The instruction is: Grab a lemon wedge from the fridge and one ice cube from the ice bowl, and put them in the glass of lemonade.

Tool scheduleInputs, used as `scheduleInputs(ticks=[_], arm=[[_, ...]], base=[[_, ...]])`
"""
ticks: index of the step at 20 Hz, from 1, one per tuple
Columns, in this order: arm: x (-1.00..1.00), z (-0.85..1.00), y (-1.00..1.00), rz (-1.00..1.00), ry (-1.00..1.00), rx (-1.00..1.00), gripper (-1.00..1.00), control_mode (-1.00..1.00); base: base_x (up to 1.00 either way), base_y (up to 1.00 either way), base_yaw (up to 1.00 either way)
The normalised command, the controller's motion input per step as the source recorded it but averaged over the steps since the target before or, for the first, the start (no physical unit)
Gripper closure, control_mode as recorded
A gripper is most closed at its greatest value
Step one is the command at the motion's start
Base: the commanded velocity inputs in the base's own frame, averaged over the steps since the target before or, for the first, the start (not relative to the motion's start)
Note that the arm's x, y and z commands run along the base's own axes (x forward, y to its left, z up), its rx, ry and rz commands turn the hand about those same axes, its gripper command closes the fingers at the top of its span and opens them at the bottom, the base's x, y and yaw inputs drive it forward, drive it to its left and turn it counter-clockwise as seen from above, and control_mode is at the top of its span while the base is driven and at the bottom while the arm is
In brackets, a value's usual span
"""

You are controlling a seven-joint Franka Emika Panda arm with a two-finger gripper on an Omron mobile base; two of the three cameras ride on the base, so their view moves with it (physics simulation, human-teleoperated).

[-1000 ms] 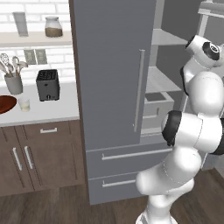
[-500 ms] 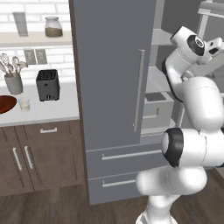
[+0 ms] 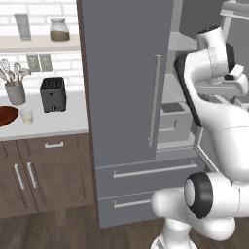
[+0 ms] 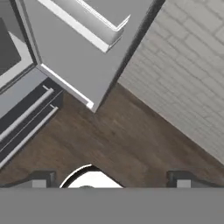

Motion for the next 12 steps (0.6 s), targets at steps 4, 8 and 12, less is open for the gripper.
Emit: scheduleInputs(ticks=[4, 8, 12], arm=[[-0.34, -0.44, 1.0, 0.15, -0.37, 0.36, -1.0, -1.0], [-0.34, 0.19, 0.99, 0.29, -0.19, 0.05, -1.0, -1.0], [0.05, 0.0, 0.84, 0.55, -0.24, 0.12, -1.0, -1.0]], base=[[0.0, 0.0, 0.0], [0.0, 0.0, 0.0], [0.0, 0.0, 0.0]])
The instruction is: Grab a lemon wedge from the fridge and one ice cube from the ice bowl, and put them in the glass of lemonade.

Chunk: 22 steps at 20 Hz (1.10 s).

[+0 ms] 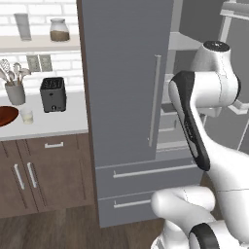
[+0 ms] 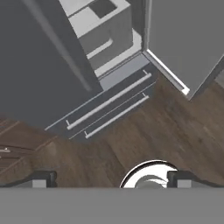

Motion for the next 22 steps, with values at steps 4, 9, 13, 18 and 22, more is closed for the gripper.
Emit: scheduleInputs(ticks=[4, 9, 13, 18, 22], arm=[[0.57, 0.0, 0.21, 0.51, -0.01, -0.06, -1.0, -1.0], [0.56, 0.03, 0.0, 0.23, -0.01, -0.12, -1.0, -1.0], [-0.02, 0.23, -0.16, 0.02, -0.07, -0.18, -1.0, -1.0], [0.05, 0.02, -0.02, -0.06, -0.08, -0.09, -1.0, -1.0], [0.89, -0.08, 0.0, -0.05, 0.0, -0.03, -1.0, -1.0]], base=[[0.0, 0.0, 0.0], [0.0, 0.0, 0.0], [0.0, 0.0, 0.0], [0.0, 0.0, 0.0], [0.0, 0.0, 0.0]])
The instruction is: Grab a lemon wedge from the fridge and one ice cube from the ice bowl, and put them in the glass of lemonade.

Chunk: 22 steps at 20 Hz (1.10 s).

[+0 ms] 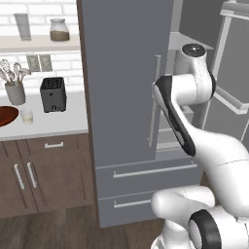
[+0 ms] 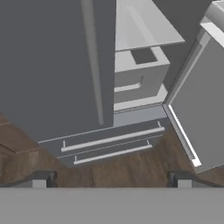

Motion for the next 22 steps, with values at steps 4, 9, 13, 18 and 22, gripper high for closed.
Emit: scheduleInputs(ticks=[4, 9, 13, 18, 22], arm=[[1.0, -0.46, 0.0, 0.0, 0.0, 0.0, -1.0, -1.0], [0.81, -0.55, -0.2, 0.0, 0.0, 0.0, -1.0, -1.0], [0.65, -0.18, -0.14, 0.0, -0.01, 0.0, -1.0, -1.0], [0.4, 0.0, 0.09, 0.09, 0.0, 0.02, -1.0, -1.0], [0.45, -0.28, 0.07, 0.08, 0.0, 0.0, -1.0, -1.0]], base=[[0.0, 0.0, 0.0], [0.0, 0.0, 0.0], [0.0, 0.0, 0.0], [0.0, 0.0, 0.0], [0.0, 0.0, 0.0]])
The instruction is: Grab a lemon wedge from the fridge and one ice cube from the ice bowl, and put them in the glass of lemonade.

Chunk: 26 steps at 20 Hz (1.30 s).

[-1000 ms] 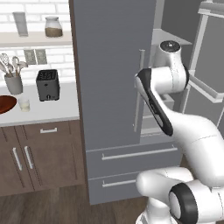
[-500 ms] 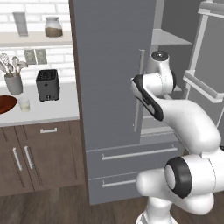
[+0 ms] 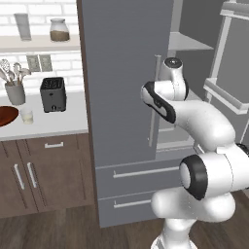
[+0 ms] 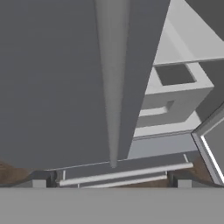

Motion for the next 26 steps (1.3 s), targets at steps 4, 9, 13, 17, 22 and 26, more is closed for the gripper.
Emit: scheduleInputs(ticks=[4, 9, 13, 17, 22, 26], arm=[[0.39, -0.14, -0.24, 0.0, 0.0, 0.0, -1.0, -1.0], [0.44, -0.11, -0.22, 0.0, 0.0, 0.0, -1.0, -1.0], [0.38, -0.29, 0.01, 0.0, 0.0, 0.0, -1.0, -1.0], [0.45, -0.16, 0.05, 0.0, 0.0, 0.0, -1.0, -1.0], [0.4, -0.12, 0.13, 0.0, 0.0, 0.0, -1.0, -1.0], [0.3, -0.14, 0.13, 0.0, -0.04, 0.0, -1.0, -1.0]], base=[[0.0, 0.0, 0.0], [0.0, 0.0, 0.0], [0.0, 0.0, 0.0], [0.0, 0.0, 0.0], [0.0, 0.0, 0.0], [0.0, 0.0, 0.0]])
